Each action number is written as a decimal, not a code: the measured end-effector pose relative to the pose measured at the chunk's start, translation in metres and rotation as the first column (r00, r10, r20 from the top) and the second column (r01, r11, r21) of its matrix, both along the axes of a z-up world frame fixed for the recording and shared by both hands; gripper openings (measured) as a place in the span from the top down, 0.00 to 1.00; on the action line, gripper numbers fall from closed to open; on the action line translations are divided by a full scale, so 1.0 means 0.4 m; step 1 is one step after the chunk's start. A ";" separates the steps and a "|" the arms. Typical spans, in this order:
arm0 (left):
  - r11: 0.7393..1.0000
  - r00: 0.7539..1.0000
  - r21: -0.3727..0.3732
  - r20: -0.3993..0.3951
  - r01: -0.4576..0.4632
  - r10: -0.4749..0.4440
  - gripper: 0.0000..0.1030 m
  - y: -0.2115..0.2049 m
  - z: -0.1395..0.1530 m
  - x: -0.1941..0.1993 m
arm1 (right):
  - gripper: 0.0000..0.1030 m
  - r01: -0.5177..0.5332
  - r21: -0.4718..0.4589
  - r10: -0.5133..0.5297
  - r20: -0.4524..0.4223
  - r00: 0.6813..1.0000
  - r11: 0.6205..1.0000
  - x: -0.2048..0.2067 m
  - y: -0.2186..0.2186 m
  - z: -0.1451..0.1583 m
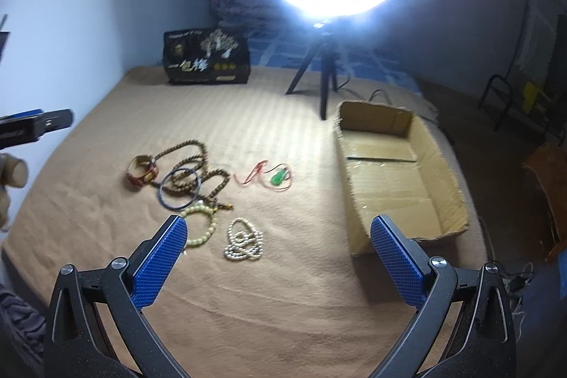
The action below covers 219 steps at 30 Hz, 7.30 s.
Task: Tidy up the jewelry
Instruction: 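Grasp the red-strap watch with the left tool while the right tool grasps the pearl strand, then carry the watch and pearl strand with both tools over the cardboard box, then open the left tool to drop the watch while the right tool drops the pearls, then move both tools back over the remaining jewelry on the blanket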
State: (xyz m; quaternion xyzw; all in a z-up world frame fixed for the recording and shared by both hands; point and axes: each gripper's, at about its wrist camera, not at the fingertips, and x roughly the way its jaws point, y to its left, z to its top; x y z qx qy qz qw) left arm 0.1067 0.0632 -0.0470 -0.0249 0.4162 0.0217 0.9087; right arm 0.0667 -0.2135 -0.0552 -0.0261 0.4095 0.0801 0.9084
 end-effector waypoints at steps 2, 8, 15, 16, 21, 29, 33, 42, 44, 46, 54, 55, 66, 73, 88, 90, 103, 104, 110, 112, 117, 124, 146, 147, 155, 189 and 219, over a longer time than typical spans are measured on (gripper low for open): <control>1.000 0.998 -0.012 -0.055 0.006 -0.007 0.13 0.007 -0.040 0.036 | 0.01 -0.025 0.005 0.025 -0.025 0.999 1.000 0.018 0.003 -0.016; 0.996 0.978 -0.092 -0.207 -0.013 -0.006 0.39 0.034 -0.158 0.121 | 0.18 -0.112 0.052 0.119 -0.157 0.980 0.992 0.071 0.016 -0.099; 0.982 0.952 -0.183 -0.305 -0.037 -0.021 0.53 0.061 -0.253 0.168 | 0.30 -0.187 0.088 0.205 -0.294 0.934 0.978 0.102 0.040 -0.229; 0.982 0.951 -0.186 -0.310 -0.036 -0.023 0.53 0.063 -0.260 0.172 | 0.30 -0.198 0.077 0.213 -0.300 0.930 0.977 0.104 0.044 -0.241; 0.978 0.945 -0.203 -0.327 -0.041 -0.028 0.54 0.068 -0.282 0.194 | 0.30 -0.213 0.076 0.226 -0.333 0.916 0.974 0.128 0.052 -0.275; 0.966 0.929 -0.250 -0.368 -0.070 -0.028 0.60 0.091 -0.323 0.230 | 0.30 -0.191 0.076 0.205 -0.374 0.904 0.979 0.162 0.044 -0.320; 0.965 0.926 -0.256 -0.375 -0.056 -0.046 0.66 0.079 -0.334 0.241 | 0.30 -0.191 0.069 0.203 -0.379 0.903 0.979 0.171 0.050 -0.324; 0.964 0.913 -0.261 -0.404 -0.053 -0.059 0.83 0.054 -0.363 0.262 | 0.30 -0.211 0.031 0.207 -0.384 0.900 0.977 0.193 0.055 -0.346; 0.964 0.912 -0.260 -0.406 -0.062 -0.051 0.87 0.055 -0.367 0.266 | 0.30 -0.214 0.023 0.207 -0.383 0.900 0.976 0.198 0.057 -0.348; 0.961 0.912 -0.267 -0.407 -0.069 -0.048 0.87 0.058 -0.370 0.267 | 0.37 -0.221 -0.001 0.204 -0.381 0.902 0.975 0.203 0.065 -0.351; 0.965 0.918 -0.256 -0.393 -0.064 -0.044 0.89 0.064 -0.360 0.258 | 0.81 -0.233 -0.011 0.212 -0.380 0.900 0.972 0.212 0.074 -0.343; 0.964 0.920 -0.257 -0.390 -0.064 -0.042 0.89 0.065 -0.357 0.256 | 0.86 -0.233 -0.009 0.212 -0.381 0.900 0.972 0.213 0.072 -0.342; 0.960 0.942 -0.273 -0.333 -0.055 -0.041 0.91 0.084 -0.293 0.217 | 0.95 -0.229 -0.019 0.210 -0.331 0.920 0.973 0.191 0.060 -0.285; 0.950 0.960 -0.308 -0.279 -0.058 -0.031 0.91 0.102 -0.228 0.193 | 0.95 -0.194 0.002 0.187 -0.264 0.946 0.981 0.190 0.037 -0.214; 0.916 0.974 -0.390 -0.157 0.090 -0.163 0.91 -0.083 -0.094 0.165 | 0.95 -0.070 0.067 0.076 -0.104 0.992 0.995 0.188 -0.086 -0.053; 0.910 0.971 -0.399 -0.148 0.116 -0.188 0.91 -0.118 -0.084 0.164 | 0.95 -0.041 0.077 0.048 -0.085 0.995 0.996 0.189 -0.116 -0.037; 0.872 0.936 -0.409 -0.104 0.268 -0.336 0.91 -0.360 -0.061 0.187 | 0.95 0.156 0.109 -0.153 -0.037 0.988 0.982 0.190 -0.334 -0.006; 0.871 0.933 -0.408 -0.104 0.276 -0.344 0.91 -0.377 -0.063 0.193 | 0.95 0.164 0.108 -0.161 -0.039 0.986 0.981 0.191 -0.345 -0.006; 0.856 0.916 -0.408 -0.102 0.318 -0.389 0.91 -0.498 -0.081 0.239 | 0.95 0.210 0.105 -0.206 -0.049 0.977 0.972 0.196 -0.410 -0.018; 0.852 0.910 -0.407 -0.104 0.329 -0.402 0.91 -0.537 -0.089 0.254 | 0.95 0.217 0.108 -0.212 -0.056 0.976 0.970 0.200 -0.425 -0.025; 0.842 0.896 -0.402 -0.103 0.359 -0.431 0.91 -0.633 -0.102 0.291 | 0.95 0.235 0.108 -0.227 -0.079 0.971 0.966 0.211 -0.454 -0.046; 0.840 0.883 -0.380 -0.110 0.387 -0.457 0.91 -0.727 -0.122 0.322 | 0.95 0.255 0.114 -0.242 -0.112 0.964 0.960 0.213 -0.482 -0.072; 0.855 0.886 -0.334 -0.105 0.397 -0.452 0.75 -0.741 -0.108 0.315 | 0.55 0.249 0.068 -0.242 -0.095 0.966 0.966 0.208 -0.462 -0.070; 0.855 0.887 -0.334 -0.104 0.396 -0.451 0.75 -0.737 -0.106 0.314 | 0.55 0.248 0.067 -0.241 -0.096 0.966 0.966 0.207 -0.460 -0.070; 0.864 0.893 -0.314 -0.089 0.394 -0.440 0.75 -0.697 -0.085 0.294 | 0.55 0.234 0.045 -0.230 -0.079 0.970 0.971 0.200 -0.433 -0.059; 0.934 0.929 -0.266 -0.220 0.237 -0.298 0.33 -0.144 -0.163 0.219 | 0.31 -0.053 0.071 0.062 -0.130 0.990 0.996 0.201 -0.109 -0.069; 0.968 0.892 -0.179 -0.387 0.178 -0.235 0.33 -0.209 -0.316 0.256 | 0.31 0.027 0.188 0.020 -0.246 0.969 0.982 0.293 -0.064 -0.136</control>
